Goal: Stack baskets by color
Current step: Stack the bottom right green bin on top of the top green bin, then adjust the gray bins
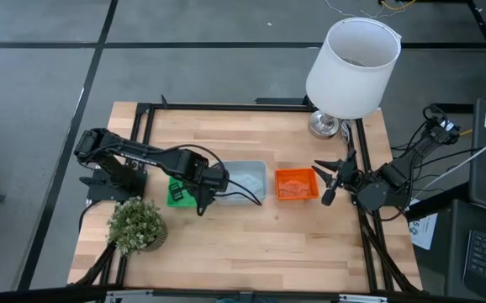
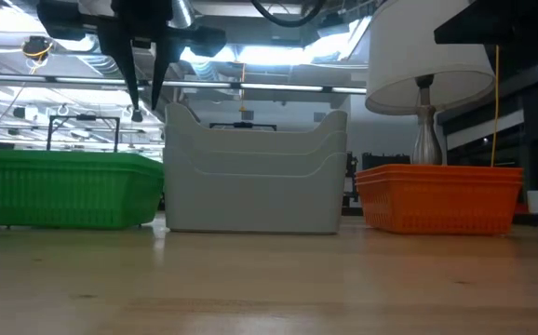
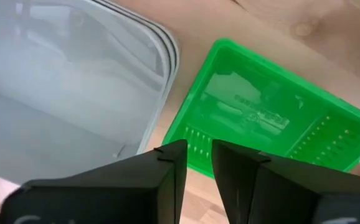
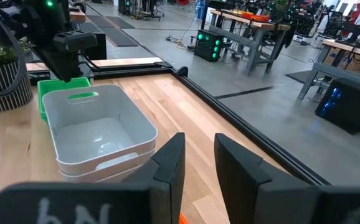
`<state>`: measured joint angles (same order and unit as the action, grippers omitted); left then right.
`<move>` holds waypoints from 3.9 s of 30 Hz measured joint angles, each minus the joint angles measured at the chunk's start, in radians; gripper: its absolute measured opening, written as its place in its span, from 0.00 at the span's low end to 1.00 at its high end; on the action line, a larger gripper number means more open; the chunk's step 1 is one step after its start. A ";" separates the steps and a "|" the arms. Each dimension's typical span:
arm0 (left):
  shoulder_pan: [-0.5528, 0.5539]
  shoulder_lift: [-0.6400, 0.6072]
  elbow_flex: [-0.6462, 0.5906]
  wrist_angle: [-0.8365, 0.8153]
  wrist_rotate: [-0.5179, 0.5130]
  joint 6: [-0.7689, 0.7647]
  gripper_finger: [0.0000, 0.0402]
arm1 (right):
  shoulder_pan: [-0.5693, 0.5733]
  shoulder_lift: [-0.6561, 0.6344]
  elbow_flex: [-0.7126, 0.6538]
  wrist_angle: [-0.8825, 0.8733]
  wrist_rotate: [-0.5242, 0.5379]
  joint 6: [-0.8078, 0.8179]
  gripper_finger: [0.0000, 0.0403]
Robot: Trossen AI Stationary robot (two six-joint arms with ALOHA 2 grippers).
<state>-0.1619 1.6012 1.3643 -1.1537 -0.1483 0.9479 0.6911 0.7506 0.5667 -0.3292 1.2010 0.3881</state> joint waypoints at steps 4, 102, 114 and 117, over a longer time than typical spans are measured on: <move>-0.003 0.000 0.000 0.003 -0.080 -0.099 0.16 | 0.000 0.000 0.000 -0.004 -0.001 0.000 0.22; -0.184 -0.156 -0.433 0.481 0.131 -1.452 0.16 | 0.000 0.000 0.000 -0.004 -0.166 0.053 0.22; 0.028 -0.157 -0.268 0.273 0.085 -1.273 0.16 | 0.000 0.000 0.000 -0.004 -0.165 0.053 0.22; 0.098 -0.141 -0.268 0.271 0.128 -1.220 0.16 | 0.000 0.000 0.000 -0.004 -0.166 0.053 0.22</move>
<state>-0.0636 1.4601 1.0962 -0.8825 -0.0203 -0.2718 0.6914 0.7506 0.5663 -0.3336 1.0351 0.4412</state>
